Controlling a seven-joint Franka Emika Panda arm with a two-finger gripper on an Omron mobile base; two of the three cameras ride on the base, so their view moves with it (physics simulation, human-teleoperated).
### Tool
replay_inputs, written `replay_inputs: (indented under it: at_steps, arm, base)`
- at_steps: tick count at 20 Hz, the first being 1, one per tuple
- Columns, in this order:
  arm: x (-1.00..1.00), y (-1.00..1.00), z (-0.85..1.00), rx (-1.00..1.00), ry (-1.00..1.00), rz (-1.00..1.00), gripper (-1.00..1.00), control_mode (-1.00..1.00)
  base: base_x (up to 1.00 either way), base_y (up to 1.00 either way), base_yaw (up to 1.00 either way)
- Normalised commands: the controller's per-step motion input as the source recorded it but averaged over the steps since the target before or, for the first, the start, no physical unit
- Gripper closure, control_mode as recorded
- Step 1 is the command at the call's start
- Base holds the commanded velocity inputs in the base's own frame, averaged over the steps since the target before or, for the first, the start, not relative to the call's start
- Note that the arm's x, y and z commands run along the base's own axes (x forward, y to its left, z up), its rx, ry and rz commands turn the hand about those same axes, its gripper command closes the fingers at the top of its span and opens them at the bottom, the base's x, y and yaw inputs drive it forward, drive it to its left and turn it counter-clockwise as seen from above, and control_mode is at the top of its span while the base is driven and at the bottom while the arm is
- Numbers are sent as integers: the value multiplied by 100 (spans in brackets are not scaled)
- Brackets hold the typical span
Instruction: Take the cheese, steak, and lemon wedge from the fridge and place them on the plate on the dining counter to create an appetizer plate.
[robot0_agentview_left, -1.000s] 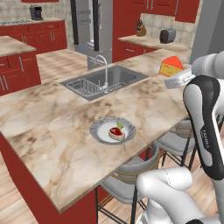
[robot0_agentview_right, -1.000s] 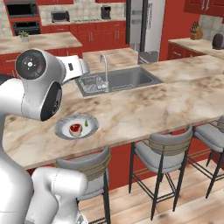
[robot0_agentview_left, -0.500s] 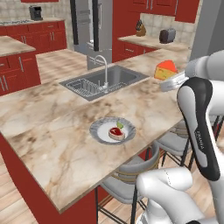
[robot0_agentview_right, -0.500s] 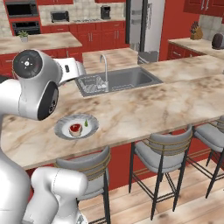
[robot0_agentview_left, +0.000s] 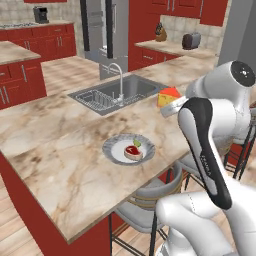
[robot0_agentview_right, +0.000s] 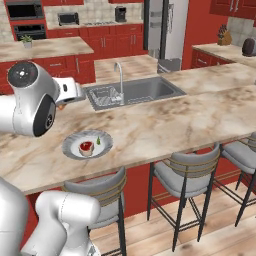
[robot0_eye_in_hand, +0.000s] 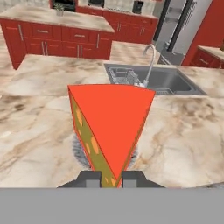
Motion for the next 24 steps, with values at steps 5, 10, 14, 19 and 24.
replay_inputs:
  at_steps: [5, 10, 14, 19, 24]
  arm:
    - [14, 53, -53, 0, 10, 0, 100, -100]
    - [10, 56, -53, 0, 8, 0, 100, -100]
    - [19, 55, -48, 0, 8, -4, 100, -100]
    - [4, 36, -23, 0, 16, -13, 100, -100]
    - [0, 0, -21, 0, 10, -26, 100, -100]
  base:
    - [0, 0, 0]
    - [0, 0, 0]
    - [0, 0, 0]
    - [0, 0, 0]
    - [0, 0, 0]
